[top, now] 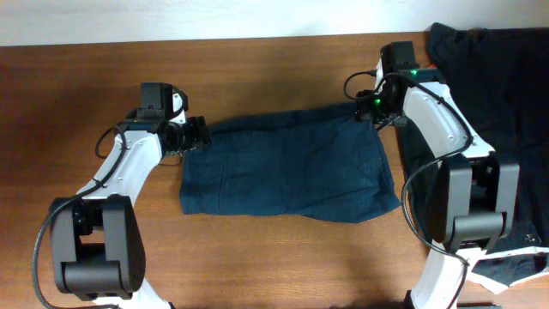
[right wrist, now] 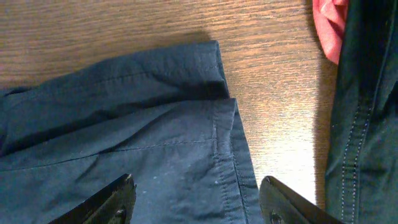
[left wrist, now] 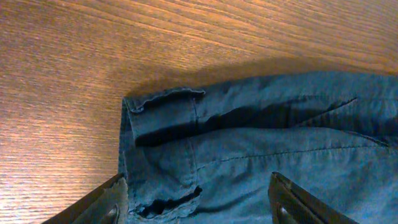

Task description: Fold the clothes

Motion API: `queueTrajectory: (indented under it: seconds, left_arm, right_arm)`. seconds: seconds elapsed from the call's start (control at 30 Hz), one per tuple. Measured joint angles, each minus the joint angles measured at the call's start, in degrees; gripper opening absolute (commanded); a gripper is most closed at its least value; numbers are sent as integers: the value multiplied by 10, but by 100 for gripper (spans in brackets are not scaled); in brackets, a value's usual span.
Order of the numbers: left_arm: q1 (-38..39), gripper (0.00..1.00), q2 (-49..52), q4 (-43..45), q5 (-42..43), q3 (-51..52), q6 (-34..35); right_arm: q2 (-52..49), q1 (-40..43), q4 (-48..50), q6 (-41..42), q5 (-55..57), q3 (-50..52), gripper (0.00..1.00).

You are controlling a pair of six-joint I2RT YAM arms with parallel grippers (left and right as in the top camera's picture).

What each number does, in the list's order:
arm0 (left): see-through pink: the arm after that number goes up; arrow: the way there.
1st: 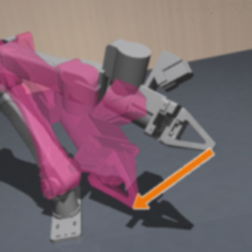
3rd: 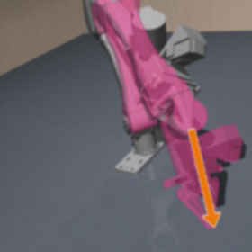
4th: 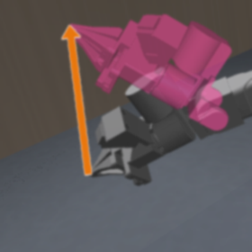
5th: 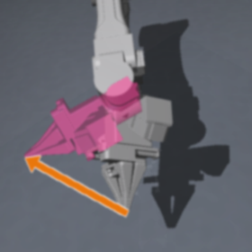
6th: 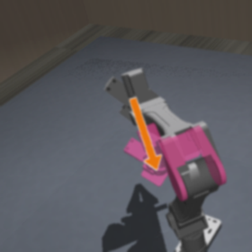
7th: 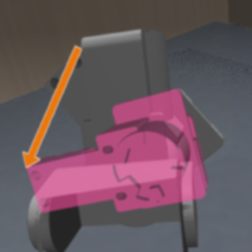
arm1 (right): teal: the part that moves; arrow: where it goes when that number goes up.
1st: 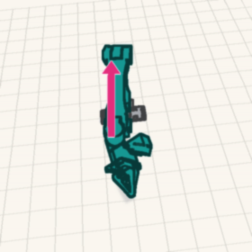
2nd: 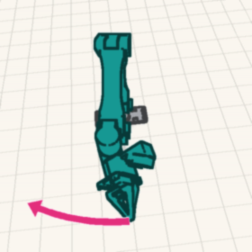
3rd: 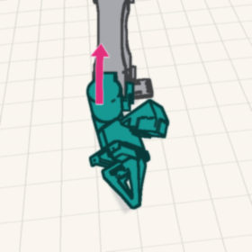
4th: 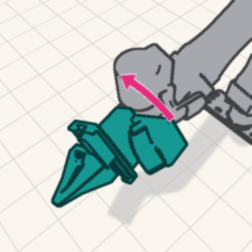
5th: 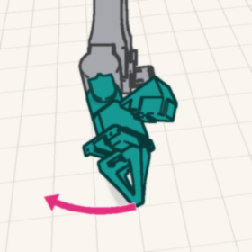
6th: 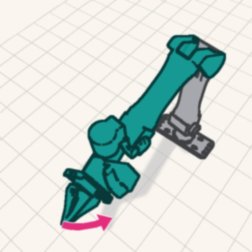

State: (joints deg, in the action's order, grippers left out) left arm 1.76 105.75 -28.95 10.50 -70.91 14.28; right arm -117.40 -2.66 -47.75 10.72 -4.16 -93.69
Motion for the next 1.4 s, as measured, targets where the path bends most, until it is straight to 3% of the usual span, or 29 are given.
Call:
queueTrajectory:
  seconds: [0.13,0.17,0.23,0.33,0.57,0.73,0.77,1.2,1.4]
  left_arm:
    - [0,39,26,1,1,0,-4]
    - [0,37,31,0,1,0,-7]
    - [0,37,33,1,2,0,-6]
    - [0,49,33,-4,2,0,-6]
    - [0,49,33,-34,-44,0,-8]
    - [0,4,33,-29,-49,0,-11]
    - [0,1,33,-27,-49,0,-11]
    - [-6,0,25,-60,-38,-26,-10]
    - [-16,0,2,-75,-6,-31,-10]
  right_arm:
    - [0,0,0,0,0,0,68]
    - [0,0,2,0,0,0,67]
    - [0,0,5,0,0,0,67]
    - [0,0,5,0,0,0,68]
    - [0,0,4,0,0,0,67]
    - [0,0,4,0,0,0,67]
    - [0,0,3,0,0,0,67]
    - [-3,0,50,0,0,0,61]
    - [-56,0,76,0,0,0,60]
